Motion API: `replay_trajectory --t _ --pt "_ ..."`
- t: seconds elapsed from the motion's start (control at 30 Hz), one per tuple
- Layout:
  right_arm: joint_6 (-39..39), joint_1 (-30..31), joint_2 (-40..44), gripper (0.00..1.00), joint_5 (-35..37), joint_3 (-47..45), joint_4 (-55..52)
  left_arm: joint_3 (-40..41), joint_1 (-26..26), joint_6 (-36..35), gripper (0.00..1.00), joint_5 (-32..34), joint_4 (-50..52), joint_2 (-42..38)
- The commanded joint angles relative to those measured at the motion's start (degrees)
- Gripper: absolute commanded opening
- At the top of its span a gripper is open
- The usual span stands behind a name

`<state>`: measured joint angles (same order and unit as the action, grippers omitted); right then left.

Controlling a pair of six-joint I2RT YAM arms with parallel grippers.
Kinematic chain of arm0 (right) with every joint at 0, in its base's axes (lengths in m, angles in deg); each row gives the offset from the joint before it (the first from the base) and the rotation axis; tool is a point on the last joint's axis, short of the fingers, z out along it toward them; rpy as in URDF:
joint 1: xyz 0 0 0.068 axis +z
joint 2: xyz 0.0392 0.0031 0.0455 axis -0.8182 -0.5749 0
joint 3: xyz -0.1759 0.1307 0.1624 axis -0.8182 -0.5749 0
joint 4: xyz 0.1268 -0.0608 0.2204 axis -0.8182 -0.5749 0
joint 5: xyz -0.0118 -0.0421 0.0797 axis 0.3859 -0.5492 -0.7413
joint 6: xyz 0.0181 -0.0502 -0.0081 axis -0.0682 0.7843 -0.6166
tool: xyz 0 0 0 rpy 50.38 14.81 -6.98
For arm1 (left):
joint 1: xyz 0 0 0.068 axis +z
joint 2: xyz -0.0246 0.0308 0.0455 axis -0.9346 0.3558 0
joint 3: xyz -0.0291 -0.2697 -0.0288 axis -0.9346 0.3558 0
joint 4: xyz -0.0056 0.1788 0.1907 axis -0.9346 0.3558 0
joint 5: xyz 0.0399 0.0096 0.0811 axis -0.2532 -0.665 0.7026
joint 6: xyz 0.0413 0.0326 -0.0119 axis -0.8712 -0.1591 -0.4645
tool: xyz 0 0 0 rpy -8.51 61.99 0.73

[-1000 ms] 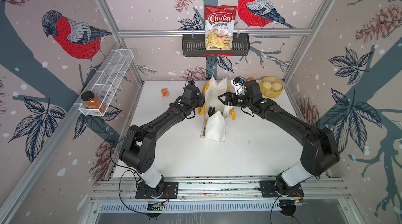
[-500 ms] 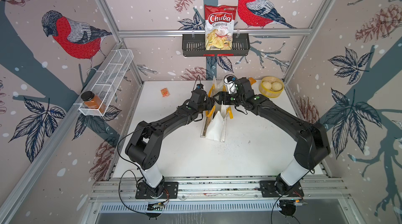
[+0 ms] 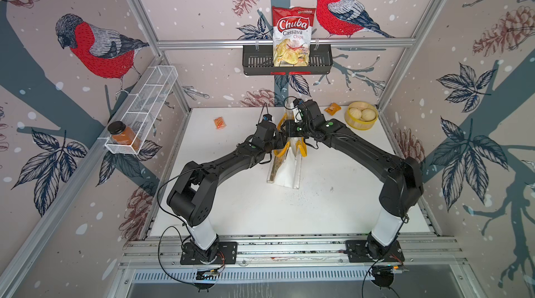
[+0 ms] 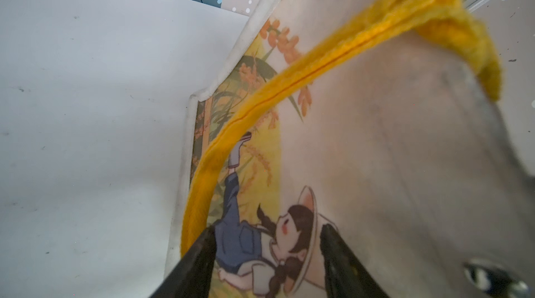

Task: Place the art knife into the pouch
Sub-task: Close the pouch at the center of the board, then reset both arms

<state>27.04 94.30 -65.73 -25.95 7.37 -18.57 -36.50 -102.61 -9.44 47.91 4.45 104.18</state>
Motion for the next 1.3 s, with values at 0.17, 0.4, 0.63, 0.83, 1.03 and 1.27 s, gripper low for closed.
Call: replay_trajectory --t 0.17,0.4,0.63,0.83,1.03,1.27 --pt "0.5 0.6 -1.0 0.34 9.4 2.0 -7.1 0.3 0.0 -1.1 0.59 0.3 -2.7 -0.8" --pt "1.2 0.7 -1.1 0.00 8.2 3.4 -7.3 0.0 0.0 -1.6 0.59 0.7 -2.3 -0.5" --pt "2.6 0.8 -1.6 0.03 8.0 5.7 -8.0 0.0 0.3 -4.2 0.60 5.7 1.8 -2.3" --pt "4.1 0.8 -0.5 0.65 7.8 7.0 -6.4 6.8 3.4 -5.5 0.61 9.7 0.7 -9.5" --pt "4.7 0.6 4.1 0.77 8.9 6.3 -5.5 14.5 6.7 -7.2 0.62 15.1 -0.7 -17.2" --pt "4.3 -4.2 17.0 0.98 16.5 -10.0 1.8 22.9 7.9 -10.6 0.64 27.2 -3.6 -26.8"
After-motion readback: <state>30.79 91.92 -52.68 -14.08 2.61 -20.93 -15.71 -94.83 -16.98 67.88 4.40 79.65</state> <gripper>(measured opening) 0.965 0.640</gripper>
